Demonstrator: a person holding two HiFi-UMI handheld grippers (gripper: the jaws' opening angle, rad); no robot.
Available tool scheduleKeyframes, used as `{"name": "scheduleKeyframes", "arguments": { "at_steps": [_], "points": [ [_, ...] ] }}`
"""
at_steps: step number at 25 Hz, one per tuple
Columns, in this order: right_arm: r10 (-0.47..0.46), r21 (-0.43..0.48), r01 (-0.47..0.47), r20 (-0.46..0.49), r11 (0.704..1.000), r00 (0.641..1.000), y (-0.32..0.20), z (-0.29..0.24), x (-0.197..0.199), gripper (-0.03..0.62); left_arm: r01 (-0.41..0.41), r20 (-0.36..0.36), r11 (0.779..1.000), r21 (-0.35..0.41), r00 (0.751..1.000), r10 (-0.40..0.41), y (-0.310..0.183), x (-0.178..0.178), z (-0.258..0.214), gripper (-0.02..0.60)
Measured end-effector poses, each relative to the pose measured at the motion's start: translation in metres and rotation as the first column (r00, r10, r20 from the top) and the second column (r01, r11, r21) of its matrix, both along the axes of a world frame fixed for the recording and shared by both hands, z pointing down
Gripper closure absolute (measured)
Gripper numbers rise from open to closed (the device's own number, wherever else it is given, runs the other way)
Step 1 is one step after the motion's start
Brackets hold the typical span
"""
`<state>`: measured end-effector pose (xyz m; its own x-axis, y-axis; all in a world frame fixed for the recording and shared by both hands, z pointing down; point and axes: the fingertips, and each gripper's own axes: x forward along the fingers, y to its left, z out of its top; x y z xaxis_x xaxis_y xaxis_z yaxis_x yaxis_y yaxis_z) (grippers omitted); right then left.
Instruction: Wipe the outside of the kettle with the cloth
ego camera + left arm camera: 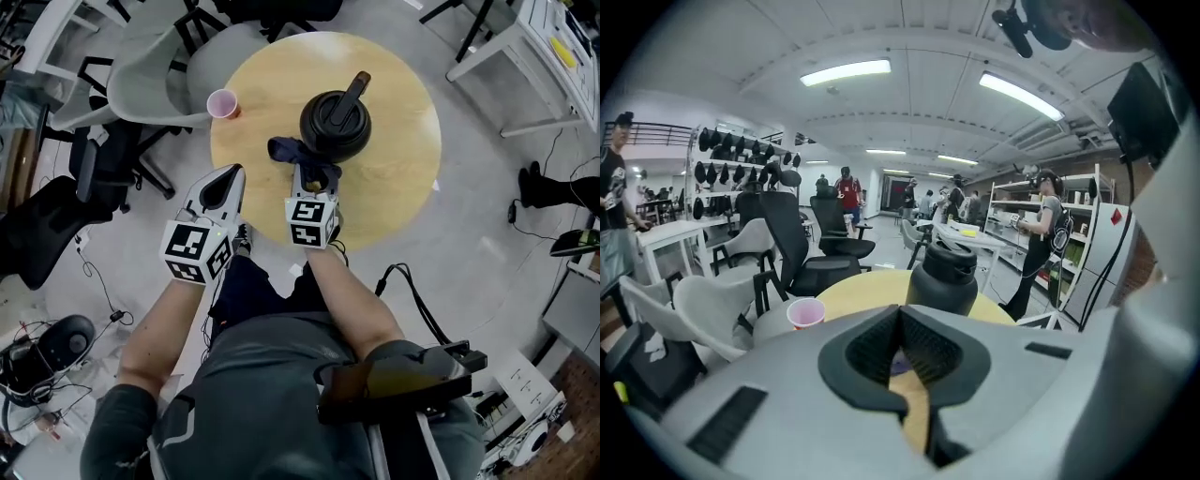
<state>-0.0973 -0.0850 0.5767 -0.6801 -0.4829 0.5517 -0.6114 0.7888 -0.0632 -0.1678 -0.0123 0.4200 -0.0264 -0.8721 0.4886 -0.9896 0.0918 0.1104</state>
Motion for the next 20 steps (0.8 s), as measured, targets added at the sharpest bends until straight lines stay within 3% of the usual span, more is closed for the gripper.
{"name": "scheduleKeyframes", "arguments": {
  "at_steps": [4,9,15,20],
  "points": [
    [0.051,-0.003,-0.051,-0.04,0.999,0.998,0.0,0.014,0.001,0.479,-0.08,-0.01,0.996,0.031,0.997,0.08,-0.013,-0.018,0.002,0.574],
    [0.09,-0.008,-0.091,-0.07,0.996,0.994,0.003,-0.001,0.0,0.479,-0.24,0.088,0.966,0.1,0.969,0.232,-0.05,-0.052,-0.018,0.574],
    [0.179,0.097,-0.181,0.032,0.979,0.983,0.014,-0.068,-0.014,0.477,-0.469,0.093,0.87,0.15,0.883,0.46,-0.108,-0.049,-0.024,0.574],
    [0.32,0.191,-0.332,0.094,0.924,0.943,0.011,-0.108,-0.02,0.477,-0.63,0.114,0.755,0.179,0.776,0.621,-0.148,-0.034,-0.025,0.574]
  ]
}}
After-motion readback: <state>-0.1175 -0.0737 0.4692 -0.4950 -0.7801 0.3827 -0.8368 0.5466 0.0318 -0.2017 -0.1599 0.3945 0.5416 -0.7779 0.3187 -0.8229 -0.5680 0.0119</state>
